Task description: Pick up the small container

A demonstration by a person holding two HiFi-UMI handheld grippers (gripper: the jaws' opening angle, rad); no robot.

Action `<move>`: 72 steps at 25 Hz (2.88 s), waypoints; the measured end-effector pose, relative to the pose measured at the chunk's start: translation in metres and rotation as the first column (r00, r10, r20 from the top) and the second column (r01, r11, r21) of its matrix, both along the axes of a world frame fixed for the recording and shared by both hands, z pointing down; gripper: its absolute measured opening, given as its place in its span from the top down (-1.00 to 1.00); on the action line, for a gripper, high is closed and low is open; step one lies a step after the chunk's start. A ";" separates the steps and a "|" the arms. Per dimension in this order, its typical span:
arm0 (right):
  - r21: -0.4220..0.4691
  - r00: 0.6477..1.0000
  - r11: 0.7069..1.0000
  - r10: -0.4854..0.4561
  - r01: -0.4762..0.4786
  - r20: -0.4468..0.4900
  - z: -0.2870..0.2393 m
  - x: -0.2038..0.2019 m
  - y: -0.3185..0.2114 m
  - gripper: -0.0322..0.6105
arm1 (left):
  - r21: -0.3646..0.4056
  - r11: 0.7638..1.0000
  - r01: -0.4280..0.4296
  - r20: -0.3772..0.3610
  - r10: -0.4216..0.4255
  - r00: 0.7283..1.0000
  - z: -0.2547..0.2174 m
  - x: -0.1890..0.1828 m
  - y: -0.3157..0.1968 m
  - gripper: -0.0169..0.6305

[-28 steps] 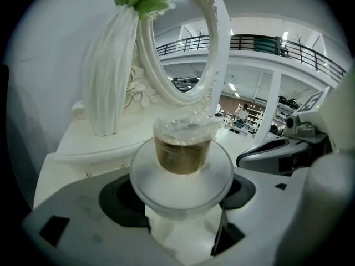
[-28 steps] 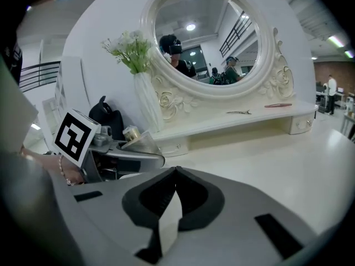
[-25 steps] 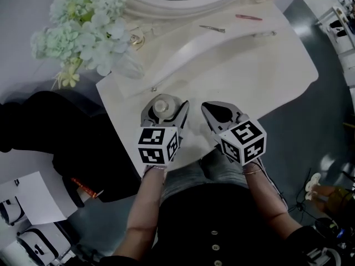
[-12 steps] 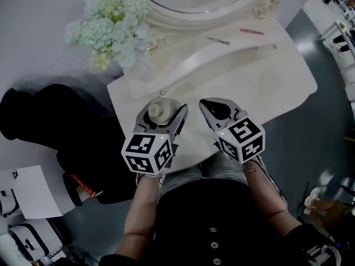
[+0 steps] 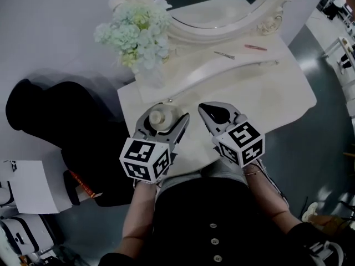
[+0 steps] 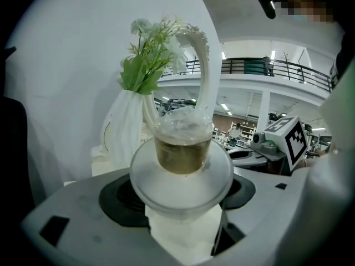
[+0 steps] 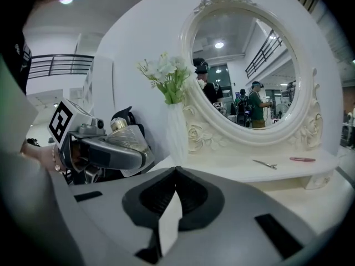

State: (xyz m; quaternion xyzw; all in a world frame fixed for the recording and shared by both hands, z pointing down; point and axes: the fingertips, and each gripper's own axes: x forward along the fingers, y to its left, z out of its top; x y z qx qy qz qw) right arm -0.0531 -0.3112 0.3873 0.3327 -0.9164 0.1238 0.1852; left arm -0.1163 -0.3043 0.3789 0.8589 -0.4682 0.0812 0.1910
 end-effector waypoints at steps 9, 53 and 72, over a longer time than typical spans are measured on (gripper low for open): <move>0.051 0.998 0.997 -0.063 0.064 -0.005 -0.016 -0.008 0.009 0.90 | 0.050 0.998 -0.043 0.108 0.037 0.993 -0.011 -0.001 0.013 -0.02; 0.005 0.993 0.993 -0.115 0.115 0.000 -0.002 -0.005 0.044 0.90 | 0.053 0.997 -0.050 0.110 0.044 0.993 0.007 0.018 0.046 -0.02; 0.001 0.992 0.993 -0.122 0.122 0.013 -0.003 -0.004 0.046 0.90 | 0.029 0.998 -0.052 0.095 0.049 0.994 0.012 0.021 0.043 -0.02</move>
